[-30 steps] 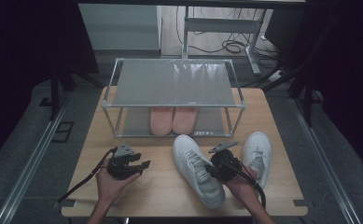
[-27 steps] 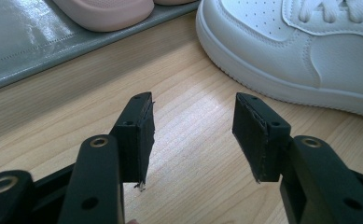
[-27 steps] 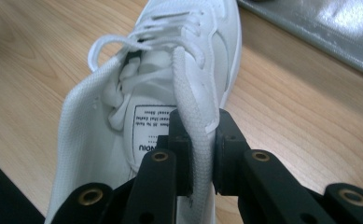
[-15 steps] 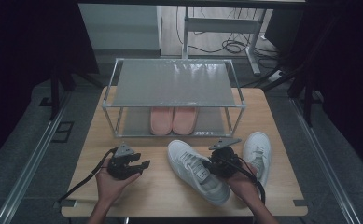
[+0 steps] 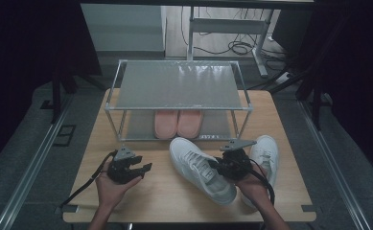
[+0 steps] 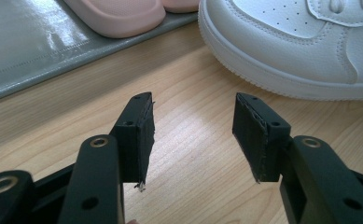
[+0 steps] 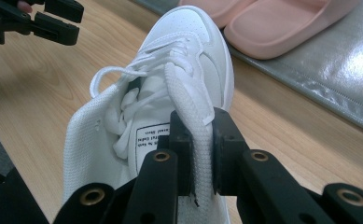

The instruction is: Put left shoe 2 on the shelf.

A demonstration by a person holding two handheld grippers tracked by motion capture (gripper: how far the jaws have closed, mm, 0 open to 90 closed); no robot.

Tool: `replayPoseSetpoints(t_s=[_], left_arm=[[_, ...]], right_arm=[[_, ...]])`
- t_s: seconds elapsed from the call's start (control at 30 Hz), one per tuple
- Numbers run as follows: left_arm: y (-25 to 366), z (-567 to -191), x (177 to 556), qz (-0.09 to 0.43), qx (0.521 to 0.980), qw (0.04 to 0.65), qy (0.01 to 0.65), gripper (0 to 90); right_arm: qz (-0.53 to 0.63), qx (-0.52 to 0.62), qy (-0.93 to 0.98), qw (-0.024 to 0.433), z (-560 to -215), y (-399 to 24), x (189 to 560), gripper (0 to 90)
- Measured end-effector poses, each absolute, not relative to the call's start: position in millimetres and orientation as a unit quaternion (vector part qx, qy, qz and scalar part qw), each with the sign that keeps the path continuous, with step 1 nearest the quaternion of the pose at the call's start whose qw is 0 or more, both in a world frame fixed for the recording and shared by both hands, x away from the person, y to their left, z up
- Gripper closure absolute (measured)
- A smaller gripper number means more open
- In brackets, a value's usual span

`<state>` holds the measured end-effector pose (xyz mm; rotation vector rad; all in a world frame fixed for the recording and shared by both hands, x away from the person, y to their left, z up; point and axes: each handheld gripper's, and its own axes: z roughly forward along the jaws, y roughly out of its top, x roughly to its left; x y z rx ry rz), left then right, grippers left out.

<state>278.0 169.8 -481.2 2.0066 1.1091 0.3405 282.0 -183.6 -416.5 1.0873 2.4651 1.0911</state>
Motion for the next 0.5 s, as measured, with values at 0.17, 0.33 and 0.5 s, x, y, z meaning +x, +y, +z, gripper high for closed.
replayPoseSetpoints(t_s=[0.17, 0.33, 0.5], left_arm=[[171.7, -479.6, 277.9, 0.136, 0.793, 0.402, 0.437, 48.8], [171.7, -479.6, 277.8, 0.136, 0.793, 0.403, 0.436, 48.9], [172.6, -478.6, 277.3, 0.136, 0.792, 0.404, 0.437, 48.9]], right_arm=[[0.381, 0.367, 0.840, 0.119, -413.5, -184.0, 281.2, 81.5], [0.390, 0.368, 0.835, 0.120, -408.1, -185.9, 280.8, 81.5], [0.400, 0.370, 0.830, 0.122, -403.0, -188.4, 280.2, 81.5]])
